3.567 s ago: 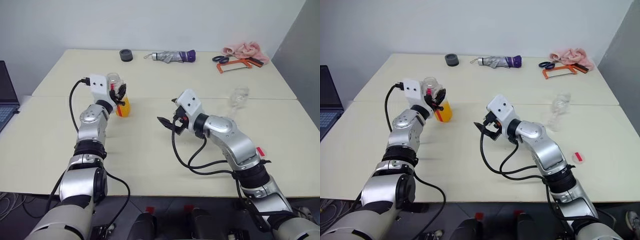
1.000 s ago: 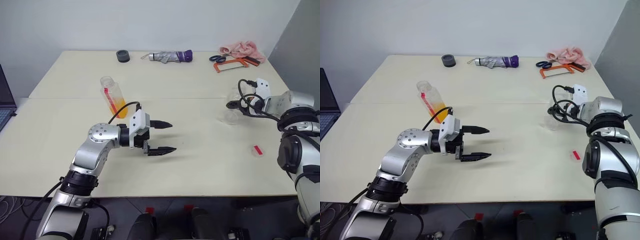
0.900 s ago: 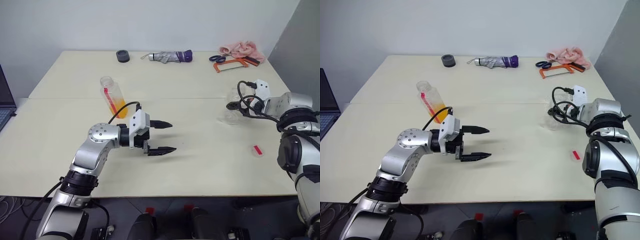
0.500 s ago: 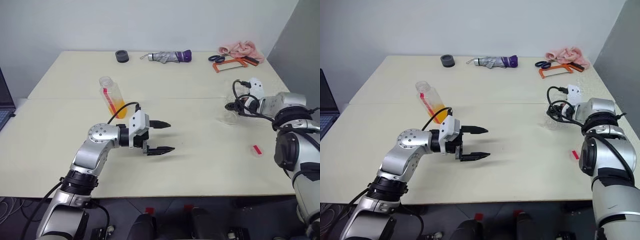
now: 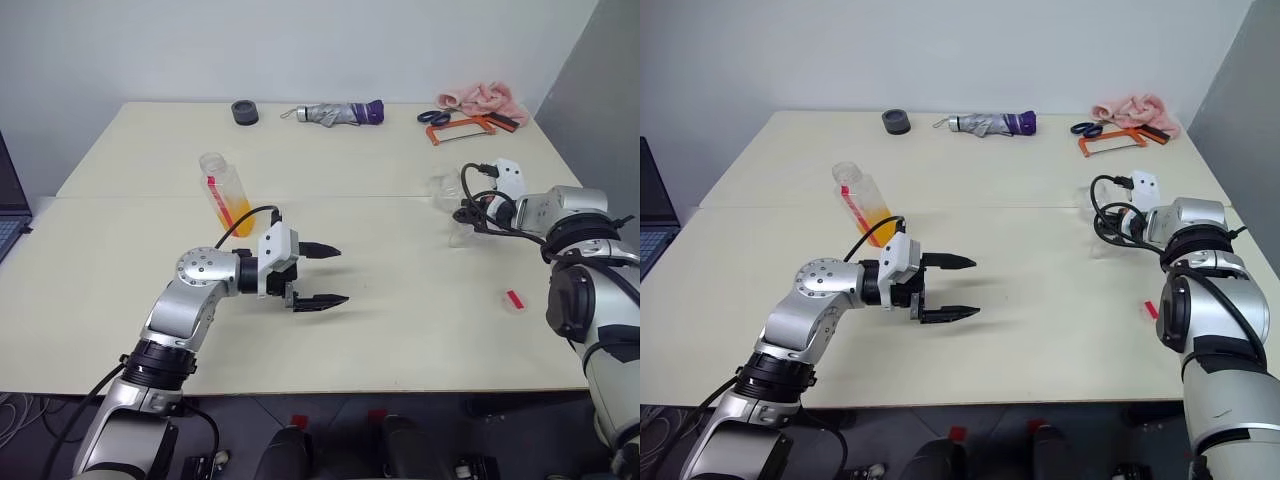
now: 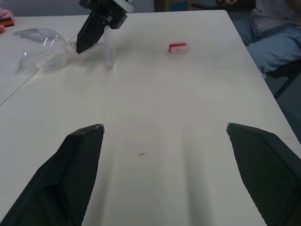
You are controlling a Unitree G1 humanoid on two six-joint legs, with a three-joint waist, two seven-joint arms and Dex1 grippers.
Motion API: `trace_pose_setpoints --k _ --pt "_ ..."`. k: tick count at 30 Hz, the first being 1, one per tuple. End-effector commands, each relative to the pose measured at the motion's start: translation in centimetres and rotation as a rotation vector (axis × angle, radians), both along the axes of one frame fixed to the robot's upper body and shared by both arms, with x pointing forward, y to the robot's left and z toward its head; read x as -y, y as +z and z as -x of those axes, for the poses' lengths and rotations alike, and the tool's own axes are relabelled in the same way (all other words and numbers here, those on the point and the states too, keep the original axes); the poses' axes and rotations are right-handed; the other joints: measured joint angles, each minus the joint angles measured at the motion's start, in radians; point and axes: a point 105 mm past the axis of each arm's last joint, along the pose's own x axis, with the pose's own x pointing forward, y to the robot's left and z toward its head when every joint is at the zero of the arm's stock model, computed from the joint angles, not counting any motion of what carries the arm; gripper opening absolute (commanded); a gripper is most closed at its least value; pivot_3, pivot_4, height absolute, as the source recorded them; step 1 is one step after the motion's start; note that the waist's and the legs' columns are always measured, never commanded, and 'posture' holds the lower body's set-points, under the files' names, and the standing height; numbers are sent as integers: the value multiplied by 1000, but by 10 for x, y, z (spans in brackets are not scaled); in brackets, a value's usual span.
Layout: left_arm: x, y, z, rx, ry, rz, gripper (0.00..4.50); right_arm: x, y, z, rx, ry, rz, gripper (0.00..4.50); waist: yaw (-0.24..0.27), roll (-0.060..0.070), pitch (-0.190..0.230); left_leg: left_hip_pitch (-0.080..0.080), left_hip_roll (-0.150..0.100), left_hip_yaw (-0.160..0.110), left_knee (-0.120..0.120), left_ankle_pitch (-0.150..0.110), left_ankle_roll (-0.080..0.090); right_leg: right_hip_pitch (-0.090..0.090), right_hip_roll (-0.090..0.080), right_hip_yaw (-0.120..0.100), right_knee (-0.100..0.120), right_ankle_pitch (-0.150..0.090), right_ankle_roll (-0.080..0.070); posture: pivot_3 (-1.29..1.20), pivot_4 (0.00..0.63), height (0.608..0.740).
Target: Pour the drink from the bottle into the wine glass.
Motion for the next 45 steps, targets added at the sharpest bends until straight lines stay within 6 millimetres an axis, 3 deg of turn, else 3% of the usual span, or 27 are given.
trace_pose_setpoints --k 1,8,17,31,45 --pt "-8 19 -5 6 70 86 4500 -13 50 -20 262 0 11 104 -5 0 0 0 0 0 0 0 0 -1 0 0 0 0 0 0 150 740" --pt "-20 25 -1 -51 76 90 4500 -45 23 -23 377 33 114 104 -17 0 0 -1 2 -3 0 1 -3 -2 0 -1 1 0 0 0 150 740" --pt "-33 25 2 -98 55 31 4500 -56 2 -10 431 27 173 104 -20 0 0 -1 2 -4 1 2 -4 -1 -1 -1 1 0 0 0 150 740" --pt "-32 20 7 -112 25 -5 4500 -57 -47 59 473 69 256 104 1 0 -1 0 1 -7 1 0 0 2 0 -3 0 0 0 0 150 740" --pt "-31 27 17 -141 -43 5 4500 -59 -89 110 392 119 296 104 5 -5 -5 2 0 -7 1 0 0 4 1 -4 0 0 0 0 150 740"
